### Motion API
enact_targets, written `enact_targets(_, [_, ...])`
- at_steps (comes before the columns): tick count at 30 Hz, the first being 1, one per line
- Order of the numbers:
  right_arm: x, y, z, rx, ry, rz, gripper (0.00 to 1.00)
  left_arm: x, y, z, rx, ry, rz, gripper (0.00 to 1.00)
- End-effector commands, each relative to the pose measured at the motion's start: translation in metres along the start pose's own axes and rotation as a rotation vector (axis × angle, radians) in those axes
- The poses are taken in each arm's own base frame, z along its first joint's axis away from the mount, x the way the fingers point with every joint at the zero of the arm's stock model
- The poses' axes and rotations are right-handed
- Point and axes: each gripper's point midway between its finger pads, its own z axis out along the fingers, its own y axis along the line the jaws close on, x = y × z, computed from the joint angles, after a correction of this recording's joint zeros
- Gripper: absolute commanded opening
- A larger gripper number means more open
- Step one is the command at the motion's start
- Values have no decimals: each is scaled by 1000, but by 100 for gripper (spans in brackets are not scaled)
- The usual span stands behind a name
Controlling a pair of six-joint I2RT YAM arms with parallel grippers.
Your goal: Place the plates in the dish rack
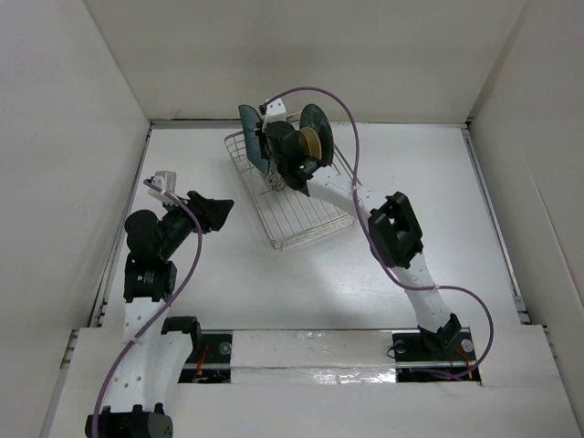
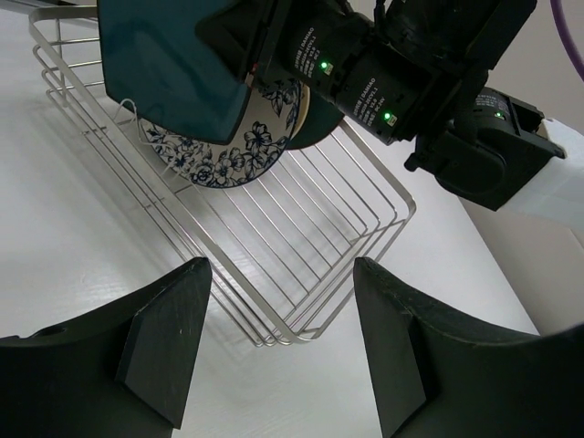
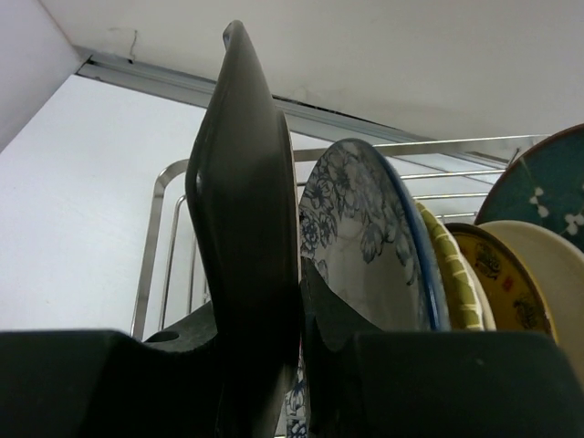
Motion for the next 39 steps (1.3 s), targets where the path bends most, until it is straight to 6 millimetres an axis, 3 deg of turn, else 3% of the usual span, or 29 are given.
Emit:
enact_targets(1, [-103,15,-13,-14,-306,123,0,-13,-7,-2,15,-41,51,61])
enact_targets(6, [-70,29,-14,-10,-276,96,0,-14,-7,-2,14,-42,51,61])
enact_targets(7, [-55,33,-14,-16,-258,87,0,-15,-7,-2,13,-46,53,61])
enact_targets(14, [9,30,-14,9,-162,73,1,-15,-8,-3,13,-49,53,61])
enact_targets(17, [16,27,-21,30,-163,79,15,-16,-8,-4,10,-54,56,61])
enact_targets(18, [21,22,-27,38,-153,82,24,-16,-8,-4,9,-54,56,61])
enact_targets(22, [20,19,-46,61,-181,103,48,-17,-7,-4,0,-55,53,61])
enact_targets(28, [15,5,-63,95,-180,132,65,-20,0,-6,-46,-67,63,62])
enact_targets(32, [-10,8,-82,67,-203,164,81,-25,1,-8,-50,-85,67,63])
enact_targets(34, [-16,9,-88,46,-197,178,99,-27,1,-9,-57,-95,70,63])
enact_targets(38, [-43,16,-109,-1,-195,212,100,-33,6,-13,-91,-122,75,63])
enact_targets(39, [-58,13,-118,-8,-207,234,100,-35,4,-13,-88,-128,77,63])
